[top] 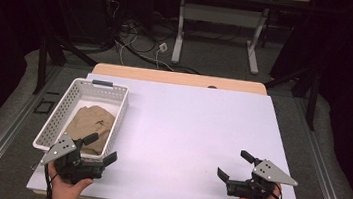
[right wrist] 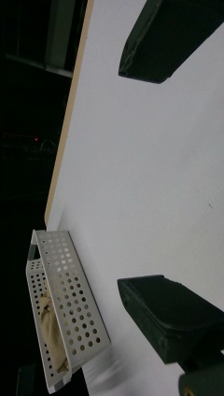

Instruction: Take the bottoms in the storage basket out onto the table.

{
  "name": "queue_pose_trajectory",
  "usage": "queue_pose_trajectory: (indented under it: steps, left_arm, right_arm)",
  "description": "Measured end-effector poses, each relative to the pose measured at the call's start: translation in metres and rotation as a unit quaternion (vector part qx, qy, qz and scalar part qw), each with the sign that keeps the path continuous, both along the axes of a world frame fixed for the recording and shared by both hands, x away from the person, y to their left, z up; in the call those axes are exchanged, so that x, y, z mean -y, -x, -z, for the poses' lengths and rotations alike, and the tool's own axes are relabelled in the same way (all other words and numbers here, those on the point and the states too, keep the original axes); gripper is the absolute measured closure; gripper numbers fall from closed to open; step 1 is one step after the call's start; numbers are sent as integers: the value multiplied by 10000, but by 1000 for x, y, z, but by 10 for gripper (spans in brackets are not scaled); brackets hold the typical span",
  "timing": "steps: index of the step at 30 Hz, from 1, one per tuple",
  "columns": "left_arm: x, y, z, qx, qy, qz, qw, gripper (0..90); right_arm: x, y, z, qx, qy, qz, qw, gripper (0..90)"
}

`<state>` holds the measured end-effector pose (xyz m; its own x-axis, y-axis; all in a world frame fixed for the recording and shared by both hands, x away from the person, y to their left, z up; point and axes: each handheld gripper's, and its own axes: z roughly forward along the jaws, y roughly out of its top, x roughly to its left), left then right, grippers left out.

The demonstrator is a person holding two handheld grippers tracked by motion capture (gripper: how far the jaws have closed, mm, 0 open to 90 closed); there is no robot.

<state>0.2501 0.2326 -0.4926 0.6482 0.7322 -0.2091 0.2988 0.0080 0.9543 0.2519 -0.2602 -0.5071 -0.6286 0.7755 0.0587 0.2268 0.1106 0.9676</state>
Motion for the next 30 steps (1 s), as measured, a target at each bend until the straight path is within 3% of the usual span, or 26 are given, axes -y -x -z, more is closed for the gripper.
queue_pose_trajectory:
  steps: [11, 19, 25, 30]
  left_arm:
    - [-3, 0, -2, -54, -65, -48, 10000, 30]
    - [-9, -1, -9, -106, -345, -212, 9991, 29]
    - [-17, -2, -12, -201, -242, -242, 9992, 29]
    - [-20, -4, -14, -285, -321, -291, 9987, 23]
  right_arm:
    - [1, -2, 3, -26, 9, 30, 10000, 9]
    - [0, -3, 3, -31, -16, 20, 10000, 9]
    - [-1, -3, 4, -43, 7, -24, 10000, 9]
    - [-2, -3, 4, -68, 32, -26, 10000, 9]
